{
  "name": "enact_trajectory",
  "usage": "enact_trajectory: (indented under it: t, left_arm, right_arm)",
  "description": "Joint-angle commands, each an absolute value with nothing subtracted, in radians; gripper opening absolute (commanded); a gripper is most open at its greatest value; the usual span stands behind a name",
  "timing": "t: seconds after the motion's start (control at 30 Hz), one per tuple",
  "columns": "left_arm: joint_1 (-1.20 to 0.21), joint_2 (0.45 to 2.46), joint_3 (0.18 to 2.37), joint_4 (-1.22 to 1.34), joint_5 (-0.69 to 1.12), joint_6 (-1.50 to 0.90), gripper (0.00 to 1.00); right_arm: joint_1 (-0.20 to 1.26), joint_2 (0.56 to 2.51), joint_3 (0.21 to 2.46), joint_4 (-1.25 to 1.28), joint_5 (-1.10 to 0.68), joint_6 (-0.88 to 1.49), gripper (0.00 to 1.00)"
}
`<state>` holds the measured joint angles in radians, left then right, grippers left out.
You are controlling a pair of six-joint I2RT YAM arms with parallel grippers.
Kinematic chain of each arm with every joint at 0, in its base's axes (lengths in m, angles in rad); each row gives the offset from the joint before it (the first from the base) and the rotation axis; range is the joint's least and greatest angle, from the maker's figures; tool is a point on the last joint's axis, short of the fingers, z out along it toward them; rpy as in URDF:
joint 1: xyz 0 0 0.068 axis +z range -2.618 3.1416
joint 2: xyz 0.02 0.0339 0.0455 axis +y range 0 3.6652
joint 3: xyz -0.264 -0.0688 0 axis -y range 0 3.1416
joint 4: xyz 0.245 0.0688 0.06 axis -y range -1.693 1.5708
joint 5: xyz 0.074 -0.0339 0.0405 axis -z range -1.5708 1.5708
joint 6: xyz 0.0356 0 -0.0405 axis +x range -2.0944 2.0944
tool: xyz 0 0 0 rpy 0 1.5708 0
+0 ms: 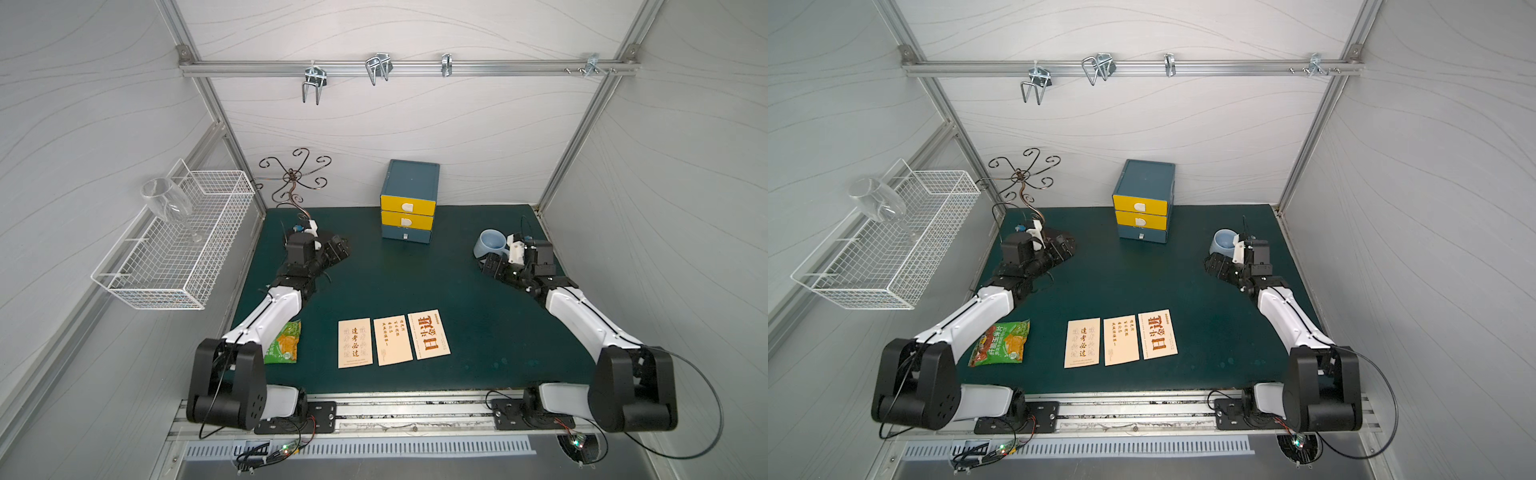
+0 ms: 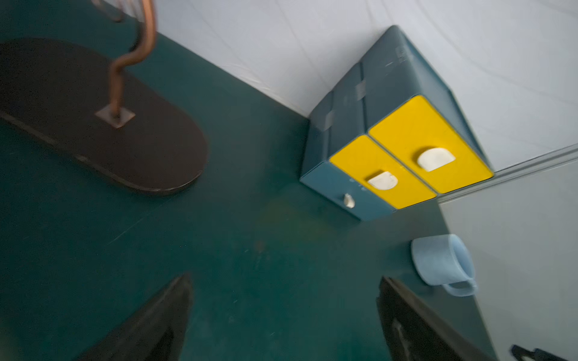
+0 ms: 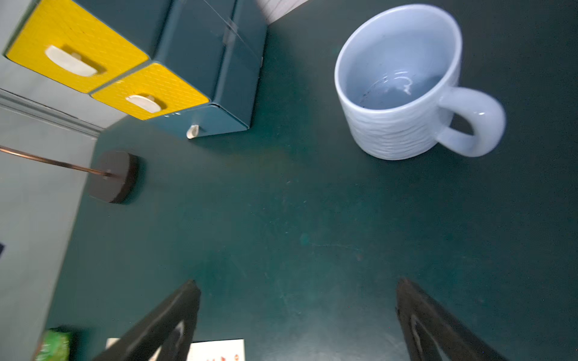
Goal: Take the postcards out of the drawer
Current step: Reset both arms
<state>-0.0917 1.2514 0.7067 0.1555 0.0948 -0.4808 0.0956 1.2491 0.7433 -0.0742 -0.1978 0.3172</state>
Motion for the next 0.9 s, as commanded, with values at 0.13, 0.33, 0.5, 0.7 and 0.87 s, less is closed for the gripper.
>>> enact_trajectory:
  t: [0.13,0.33,0.5,0.7,0.87]
  left_arm:
    - [-0.08,1.029,0.395,0.337,-0.309,-0.179,0.99]
    - [-0.08,1.096,0.329,0.34,-0.421,-0.211,0.99]
    - [-0.078,1.179,0.336,0.489,-0.366,-0.143,0.99]
    - [-0.077,1.333,0.372,0.692,-0.341,-0.045,0.99]
    - [-0.066,1.499,0.39,0.857,-0.289,0.005,0.99]
  right_arm:
    - [0.104,1.203,0.503,0.298,-0.007,-0.025,0.99]
    - [0.124,1.342,0.47,0.419,-0.036,-0.007,0.99]
    - [0.128,1.405,0.457,0.591,0.002,-0.034,0.99]
    - [0.102,1.586,0.43,0.837,0.002,-0.043,0.99]
    - [0.091,1.567,0.441,0.79,-0.016,-0.032,0.99]
